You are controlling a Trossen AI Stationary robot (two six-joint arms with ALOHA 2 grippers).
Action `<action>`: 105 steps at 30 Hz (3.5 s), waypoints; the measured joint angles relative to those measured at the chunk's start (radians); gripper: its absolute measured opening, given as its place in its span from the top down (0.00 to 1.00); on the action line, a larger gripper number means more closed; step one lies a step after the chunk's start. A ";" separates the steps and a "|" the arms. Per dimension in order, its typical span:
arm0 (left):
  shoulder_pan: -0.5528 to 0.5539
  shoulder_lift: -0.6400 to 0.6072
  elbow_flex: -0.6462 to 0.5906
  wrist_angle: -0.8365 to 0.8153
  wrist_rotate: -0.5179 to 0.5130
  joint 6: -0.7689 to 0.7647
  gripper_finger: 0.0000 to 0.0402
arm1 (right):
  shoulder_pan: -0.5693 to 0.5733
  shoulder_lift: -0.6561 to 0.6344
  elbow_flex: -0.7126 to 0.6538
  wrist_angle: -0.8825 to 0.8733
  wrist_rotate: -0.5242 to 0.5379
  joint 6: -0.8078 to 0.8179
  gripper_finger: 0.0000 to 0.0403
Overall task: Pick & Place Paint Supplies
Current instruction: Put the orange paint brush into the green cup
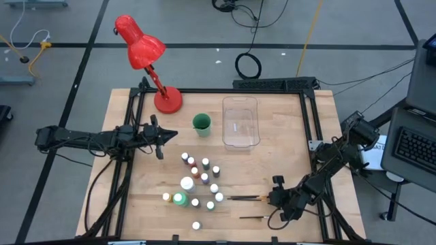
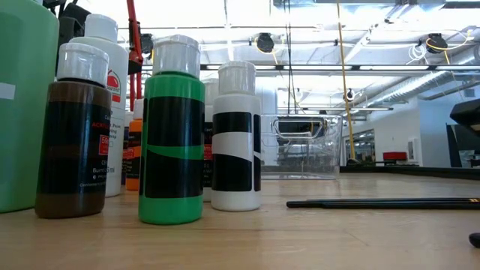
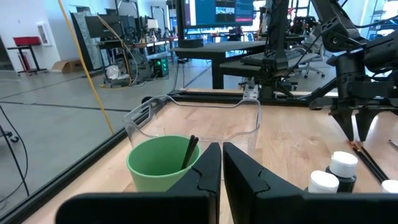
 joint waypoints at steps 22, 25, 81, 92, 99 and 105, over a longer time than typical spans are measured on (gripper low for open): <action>0.000 0.000 0.000 0.015 0.000 0.003 0.95 | -0.029 0.084 0.000 0.011 -0.012 0.038 0.80; 0.000 0.000 0.000 0.015 0.000 0.003 0.95 | -0.025 0.066 0.000 -0.017 -0.058 0.041 0.88; -0.119 0.448 0.036 0.465 0.178 0.005 0.95 | -0.576 -0.130 -0.233 1.066 -0.092 -0.932 1.00; -0.139 0.775 0.385 0.205 0.116 0.085 0.95 | -0.576 -0.130 -0.233 1.057 -0.090 -0.958 1.00; -0.156 0.912 0.532 0.209 0.165 0.156 0.94 | -0.570 -0.130 -0.233 1.073 -0.093 -0.969 1.00; -0.182 0.952 0.576 0.202 0.195 0.198 0.79 | -0.556 -0.130 -0.233 1.068 -0.087 -0.962 1.00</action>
